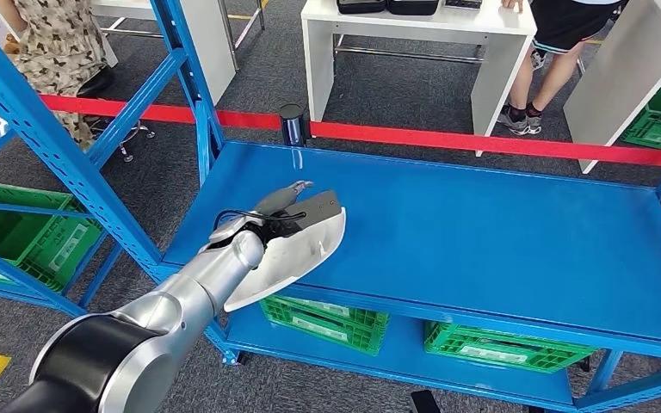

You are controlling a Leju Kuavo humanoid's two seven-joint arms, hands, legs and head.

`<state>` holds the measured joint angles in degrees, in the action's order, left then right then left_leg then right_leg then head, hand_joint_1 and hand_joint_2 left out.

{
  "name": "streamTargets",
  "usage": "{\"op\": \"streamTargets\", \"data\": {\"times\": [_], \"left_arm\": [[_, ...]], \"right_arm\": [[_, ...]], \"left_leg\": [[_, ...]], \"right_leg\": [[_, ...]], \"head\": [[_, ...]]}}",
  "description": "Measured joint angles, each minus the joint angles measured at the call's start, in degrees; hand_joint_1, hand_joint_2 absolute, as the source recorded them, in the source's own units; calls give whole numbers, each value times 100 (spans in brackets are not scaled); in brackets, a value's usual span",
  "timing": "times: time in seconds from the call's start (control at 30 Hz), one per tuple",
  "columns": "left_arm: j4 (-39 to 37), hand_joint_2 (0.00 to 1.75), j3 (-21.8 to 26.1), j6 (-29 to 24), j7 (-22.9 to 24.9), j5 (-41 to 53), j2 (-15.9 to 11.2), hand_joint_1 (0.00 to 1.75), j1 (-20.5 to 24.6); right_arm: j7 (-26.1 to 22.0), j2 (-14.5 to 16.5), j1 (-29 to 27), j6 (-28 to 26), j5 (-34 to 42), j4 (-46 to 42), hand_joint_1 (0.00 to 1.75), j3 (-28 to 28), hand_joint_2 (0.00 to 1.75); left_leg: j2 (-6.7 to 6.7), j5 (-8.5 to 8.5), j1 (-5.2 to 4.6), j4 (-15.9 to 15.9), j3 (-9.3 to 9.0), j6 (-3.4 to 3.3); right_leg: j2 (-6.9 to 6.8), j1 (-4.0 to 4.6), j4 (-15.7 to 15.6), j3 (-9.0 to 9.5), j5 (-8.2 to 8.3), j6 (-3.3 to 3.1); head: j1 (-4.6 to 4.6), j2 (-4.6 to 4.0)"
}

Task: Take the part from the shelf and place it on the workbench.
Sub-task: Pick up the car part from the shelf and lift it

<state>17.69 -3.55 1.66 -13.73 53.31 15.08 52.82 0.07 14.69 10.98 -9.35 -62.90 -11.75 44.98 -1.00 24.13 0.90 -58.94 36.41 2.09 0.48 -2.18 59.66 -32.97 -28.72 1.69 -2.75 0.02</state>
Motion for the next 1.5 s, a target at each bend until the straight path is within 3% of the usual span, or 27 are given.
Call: {"op": "streamTargets", "data": {"times": [0.57,1.0,1.5], "left_arm": [[1,0,38,49,62,80,-8,0,-21],[81,0,36,166,452,351,15,0,835],[84,0,33,187,467,399,32,0,907]], "right_arm": [[-1,2,-18,-9,34,1,0,0,0],[2,17,-35,26,-1,1,0,0,0],[18,52,-34,96,-54,1,0,0,0]], "left_leg": [[0,0,0,0,0,0],[1,-1,0,-1,0,0],[1,1,-2,-5,3,-1]], "right_leg": [[0,0,-1,-2,0,0],[1,-1,-1,-2,2,2],[1,-5,-4,0,3,4]], "head": [[0,0],[0,0],[0,0]]}}
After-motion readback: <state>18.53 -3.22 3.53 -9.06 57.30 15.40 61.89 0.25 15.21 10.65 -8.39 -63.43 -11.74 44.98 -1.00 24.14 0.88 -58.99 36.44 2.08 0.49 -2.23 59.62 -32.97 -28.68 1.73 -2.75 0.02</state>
